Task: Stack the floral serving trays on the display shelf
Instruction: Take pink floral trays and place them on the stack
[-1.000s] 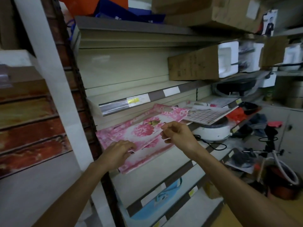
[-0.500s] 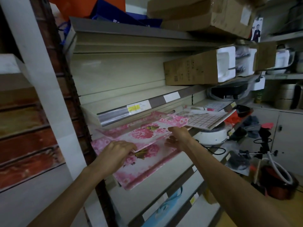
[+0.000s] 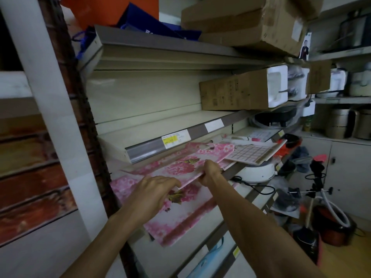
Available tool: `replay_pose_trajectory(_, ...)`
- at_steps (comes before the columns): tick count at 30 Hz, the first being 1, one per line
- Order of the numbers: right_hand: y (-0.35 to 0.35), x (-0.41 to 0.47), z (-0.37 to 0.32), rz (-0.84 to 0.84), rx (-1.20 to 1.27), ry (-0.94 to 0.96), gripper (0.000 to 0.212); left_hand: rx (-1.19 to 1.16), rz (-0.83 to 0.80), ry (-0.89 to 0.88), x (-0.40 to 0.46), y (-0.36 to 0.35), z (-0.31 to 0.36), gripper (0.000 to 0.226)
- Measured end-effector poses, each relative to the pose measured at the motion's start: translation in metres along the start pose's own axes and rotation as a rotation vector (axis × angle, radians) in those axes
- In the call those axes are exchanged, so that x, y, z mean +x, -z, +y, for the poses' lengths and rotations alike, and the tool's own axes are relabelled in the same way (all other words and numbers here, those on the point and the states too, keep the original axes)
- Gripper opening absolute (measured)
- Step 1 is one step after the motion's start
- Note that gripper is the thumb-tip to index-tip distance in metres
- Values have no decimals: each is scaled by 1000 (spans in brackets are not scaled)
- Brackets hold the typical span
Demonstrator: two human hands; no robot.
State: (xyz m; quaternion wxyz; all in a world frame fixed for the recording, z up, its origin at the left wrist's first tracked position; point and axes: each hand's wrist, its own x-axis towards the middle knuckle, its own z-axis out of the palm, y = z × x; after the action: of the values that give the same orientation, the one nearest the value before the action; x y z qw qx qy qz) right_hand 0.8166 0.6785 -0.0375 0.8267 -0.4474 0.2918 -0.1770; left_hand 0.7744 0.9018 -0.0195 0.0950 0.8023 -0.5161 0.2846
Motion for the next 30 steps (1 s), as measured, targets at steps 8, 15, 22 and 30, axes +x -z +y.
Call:
replay_pose_trajectory(8, 21, -27, -16, 30, 52, 120, 19, -376, 89, 85, -3, 23, 24, 32)
replay_pose_trajectory(15, 67, -79, -43, 28, 6, 227, 20, -618, 137, 192, -2, 35, 43, 27)
replay_pose_trajectory(22, 130, -125, -46, 83, -30, 254, 17, -638, 93, 342, -8, 36, 62, 24)
replay_pose_trajectory(30, 206, -195, -54, 45, -57, 246, 24, -543, -1, 521, -2, 52, 108, 15)
